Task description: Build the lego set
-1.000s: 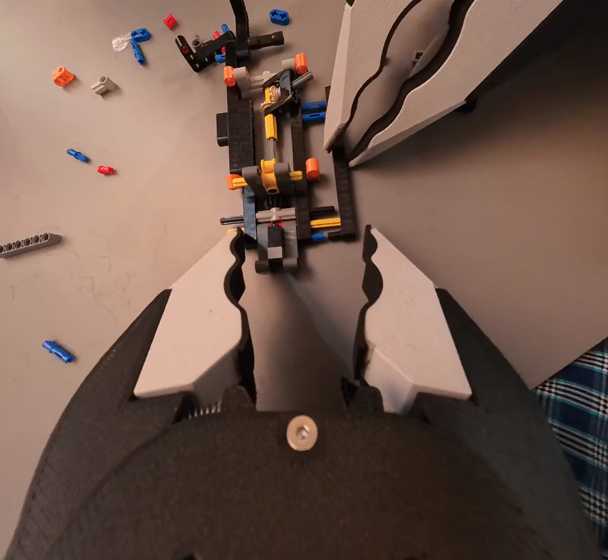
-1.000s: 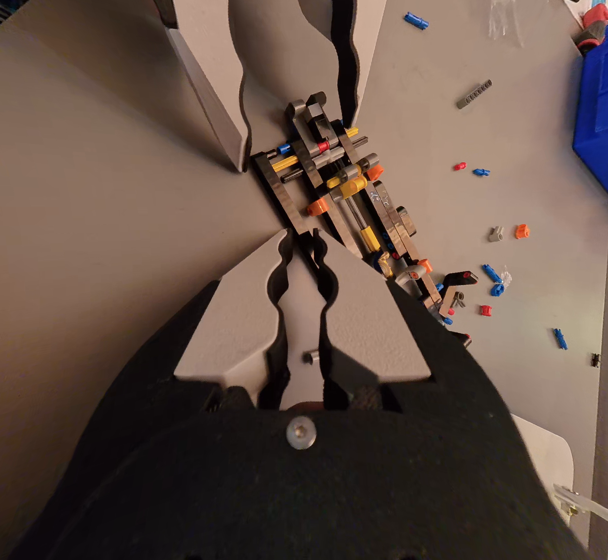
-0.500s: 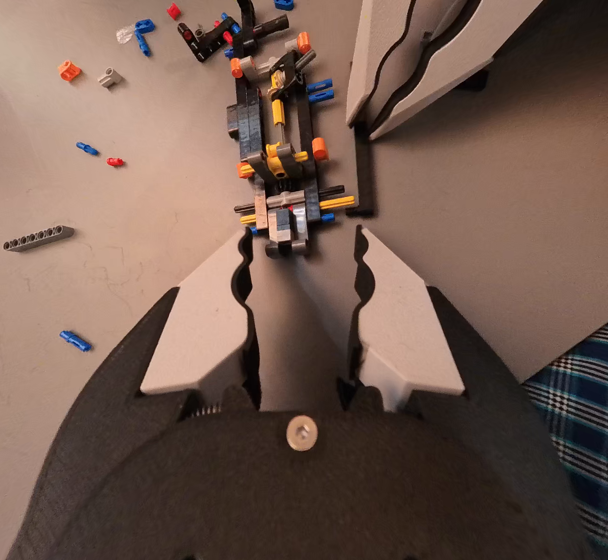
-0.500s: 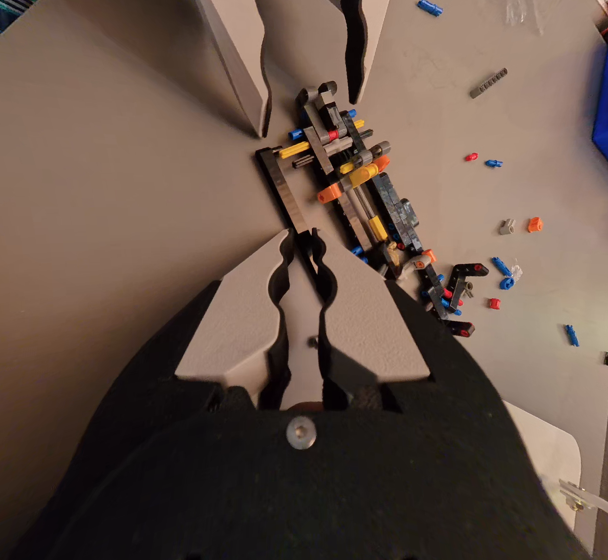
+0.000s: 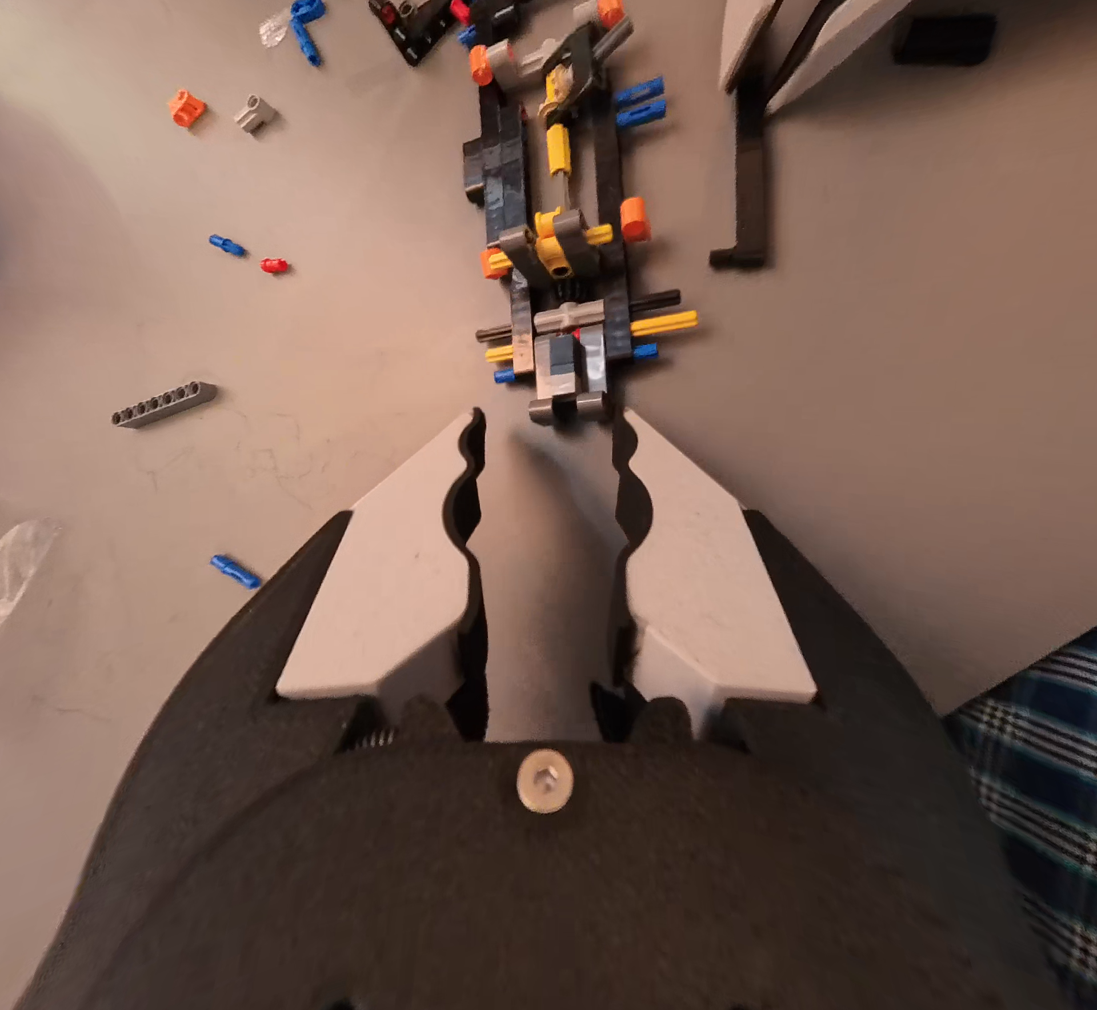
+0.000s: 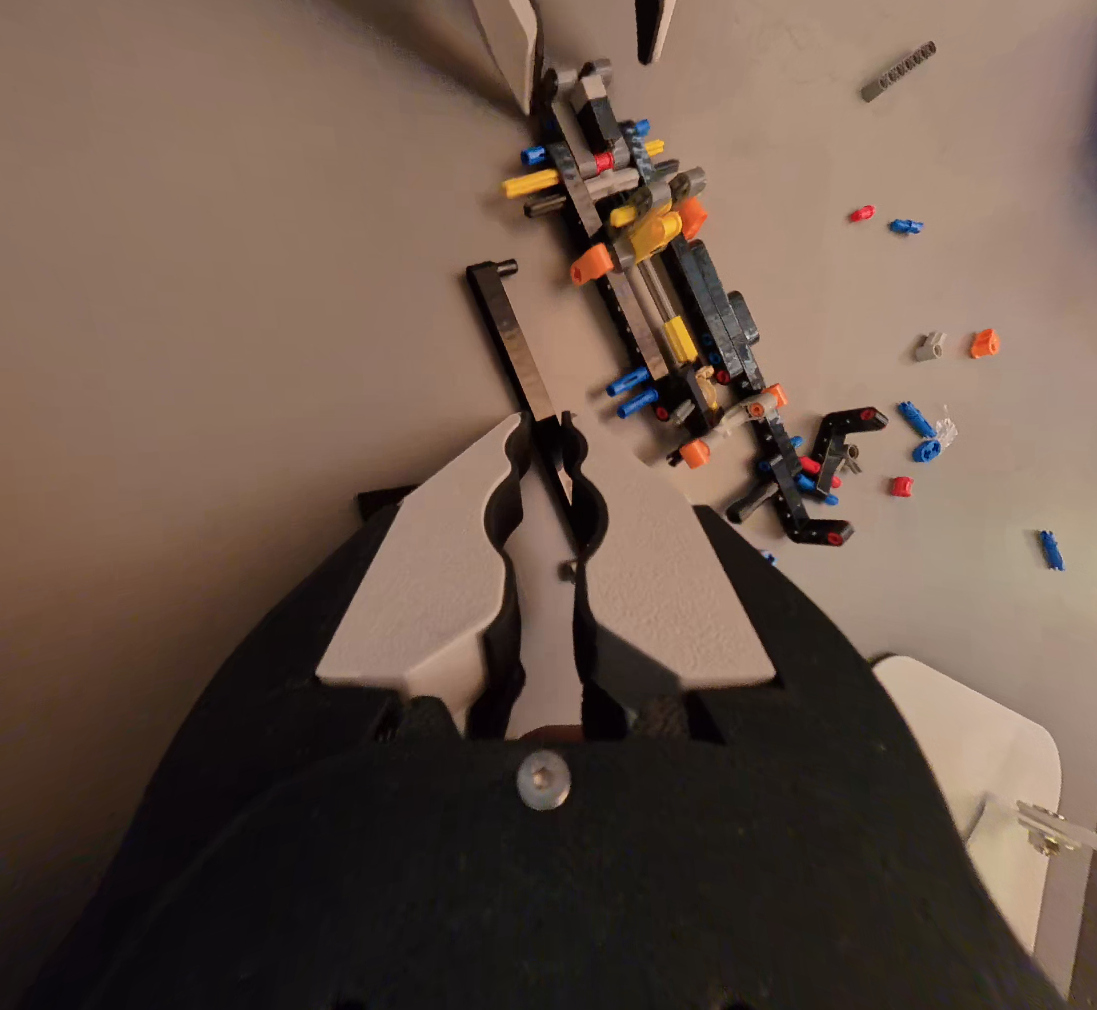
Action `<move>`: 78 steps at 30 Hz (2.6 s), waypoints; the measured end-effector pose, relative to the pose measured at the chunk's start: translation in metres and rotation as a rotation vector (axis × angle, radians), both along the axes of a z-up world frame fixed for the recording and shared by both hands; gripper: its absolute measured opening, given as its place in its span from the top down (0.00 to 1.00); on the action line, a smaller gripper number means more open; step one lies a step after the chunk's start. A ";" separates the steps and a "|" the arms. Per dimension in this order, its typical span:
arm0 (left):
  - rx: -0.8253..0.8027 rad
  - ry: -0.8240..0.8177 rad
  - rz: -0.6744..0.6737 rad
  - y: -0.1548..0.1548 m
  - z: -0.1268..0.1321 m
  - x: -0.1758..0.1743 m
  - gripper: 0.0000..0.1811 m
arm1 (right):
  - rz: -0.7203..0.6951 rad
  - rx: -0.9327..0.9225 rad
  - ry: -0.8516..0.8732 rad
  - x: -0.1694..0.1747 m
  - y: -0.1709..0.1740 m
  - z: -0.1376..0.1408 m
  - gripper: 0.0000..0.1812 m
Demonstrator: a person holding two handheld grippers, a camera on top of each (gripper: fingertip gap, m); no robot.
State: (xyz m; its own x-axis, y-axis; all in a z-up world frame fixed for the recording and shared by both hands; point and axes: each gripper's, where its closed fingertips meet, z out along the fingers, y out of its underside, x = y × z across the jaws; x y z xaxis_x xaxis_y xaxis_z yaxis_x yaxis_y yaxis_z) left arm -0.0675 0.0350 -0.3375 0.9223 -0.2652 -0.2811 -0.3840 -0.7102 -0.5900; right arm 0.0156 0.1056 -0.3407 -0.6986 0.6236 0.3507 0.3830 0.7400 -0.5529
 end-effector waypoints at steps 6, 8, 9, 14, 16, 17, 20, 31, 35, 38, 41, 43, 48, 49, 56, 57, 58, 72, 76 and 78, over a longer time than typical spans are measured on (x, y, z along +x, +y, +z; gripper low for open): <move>-0.005 -0.009 0.002 0.000 0.007 -0.006 0.72 | -0.016 0.003 0.008 0.002 0.008 0.002 0.95; 0.014 -0.065 -0.002 0.004 0.013 -0.001 0.69 | -0.023 -0.004 0.007 0.003 0.010 0.001 0.94; 0.022 -0.079 -0.011 0.006 0.016 0.002 0.68 | -0.023 -0.011 0.008 0.002 0.010 0.001 0.93; 0.049 -0.117 -0.015 0.028 0.026 0.012 0.66 | -0.042 -0.009 0.025 -0.001 0.012 0.003 0.89; -0.009 -0.090 -0.023 0.032 0.015 0.009 0.66 | -0.054 -0.034 0.027 -0.001 0.014 0.005 0.85; -0.043 -0.090 -0.018 0.033 0.008 0.007 0.64 | -0.057 -0.061 0.029 -0.001 0.014 0.006 0.84; -0.048 -0.143 -0.025 0.039 0.003 0.010 0.64 | -0.067 -0.097 0.016 -0.002 0.018 0.004 0.86; -0.119 -0.196 -0.130 0.035 -0.002 0.014 0.76 | -0.047 -0.109 -0.017 0.002 0.017 0.001 0.96; -0.176 -0.192 -0.180 0.027 -0.002 0.011 0.77 | -0.056 -0.089 -0.004 0.001 0.019 0.001 0.96; -0.215 -0.181 -0.241 0.019 -0.002 0.010 0.77 | -0.070 -0.079 0.011 -0.003 0.019 0.001 0.96; -0.226 -0.177 -0.269 0.017 -0.002 0.007 0.77 | -0.058 -0.083 0.022 -0.005 0.014 0.001 0.96; -0.220 -0.176 -0.277 0.017 -0.002 0.007 0.77 | -0.043 -0.088 0.029 -0.006 0.009 0.001 0.96; -0.214 -0.159 -0.242 0.017 -0.001 -0.002 0.62 | -0.052 -0.080 0.047 -0.012 0.007 0.001 0.96; -0.196 -0.176 -0.228 0.019 0.002 -0.002 0.59 | -0.054 -0.076 0.050 -0.013 0.007 0.001 0.96; -0.170 -0.232 -0.216 0.024 0.007 0.011 0.53 | -0.053 -0.080 0.060 -0.015 0.005 0.001 0.96; -0.178 -0.211 -0.213 0.026 0.003 0.010 0.52 | -0.053 -0.080 0.060 -0.015 0.005 0.001 0.96; -0.185 -0.200 -0.212 0.027 -0.001 0.010 0.52 | -0.053 -0.078 0.061 -0.015 0.005 0.001 0.96; -0.203 -0.194 -0.243 0.033 -0.007 0.014 0.69 | -0.041 -0.072 0.072 -0.016 0.005 0.001 0.97; -0.202 -0.187 -0.259 0.034 -0.007 0.014 0.69 | -0.034 -0.069 0.076 -0.016 0.004 0.001 0.97; -0.199 -0.174 -0.274 0.034 -0.006 0.013 0.71 | -0.032 -0.066 0.080 -0.015 0.004 0.002 0.97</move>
